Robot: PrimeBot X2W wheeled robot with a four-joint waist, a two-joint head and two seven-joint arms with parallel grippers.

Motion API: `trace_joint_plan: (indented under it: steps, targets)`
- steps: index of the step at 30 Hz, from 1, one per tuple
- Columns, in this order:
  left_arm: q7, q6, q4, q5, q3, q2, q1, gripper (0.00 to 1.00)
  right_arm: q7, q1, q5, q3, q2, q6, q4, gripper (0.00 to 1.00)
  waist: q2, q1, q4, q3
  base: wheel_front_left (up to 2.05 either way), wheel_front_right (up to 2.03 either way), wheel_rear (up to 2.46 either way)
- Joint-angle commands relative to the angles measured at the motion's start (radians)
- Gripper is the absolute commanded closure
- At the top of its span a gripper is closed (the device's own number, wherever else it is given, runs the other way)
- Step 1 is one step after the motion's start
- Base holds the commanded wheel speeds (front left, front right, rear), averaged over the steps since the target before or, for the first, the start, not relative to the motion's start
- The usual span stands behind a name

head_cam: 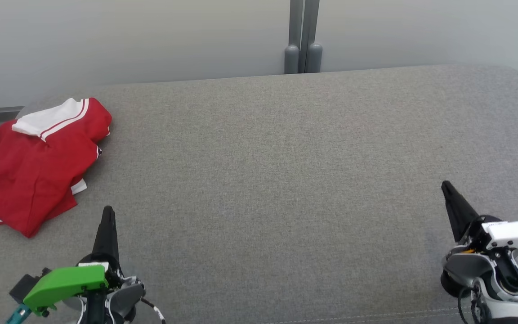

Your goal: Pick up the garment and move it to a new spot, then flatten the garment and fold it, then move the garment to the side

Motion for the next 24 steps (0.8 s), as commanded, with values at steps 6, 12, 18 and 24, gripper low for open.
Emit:
trace_joint_plan:
  steps: [6, 12, 18, 24]
  targets:
    - [-0.012, 0.0, -0.001, 0.007, 0.002, -0.001, 0.019, 0.0, -0.035, 0.021, 0.01, 0.034, 0.004, 0.0, -0.007, 0.0, 0.0, 0.0, 0.001, 0.0, 0.0, 0.0, 0.0]
    - [-0.025, 0.0, -0.018, 0.058, 0.015, -0.001, 0.027, 0.0, -0.073, 0.025, -0.018, 0.074, 0.003, 0.0, -0.024, 0.0, 0.0, 0.0, 0.001, 0.001, 0.0, 0.0, 0.0]
    - [-0.039, 0.001, -0.041, 0.167, 0.037, 0.0, 0.035, 0.0, -0.115, 0.03, -0.116, 0.103, 0.002, 0.0, -0.042, 0.0, 0.0, 0.0, 0.002, 0.001, 0.0, 0.0, 0.0]
    - [-0.053, 0.021, -0.08, 0.304, 0.039, 0.0, 0.044, 0.0, -0.154, 0.036, -0.265, 0.127, 0.001, 0.0, -0.064, 0.0, 0.0, 0.0, 0.003, 0.002, 0.0, 0.0, 0.0]
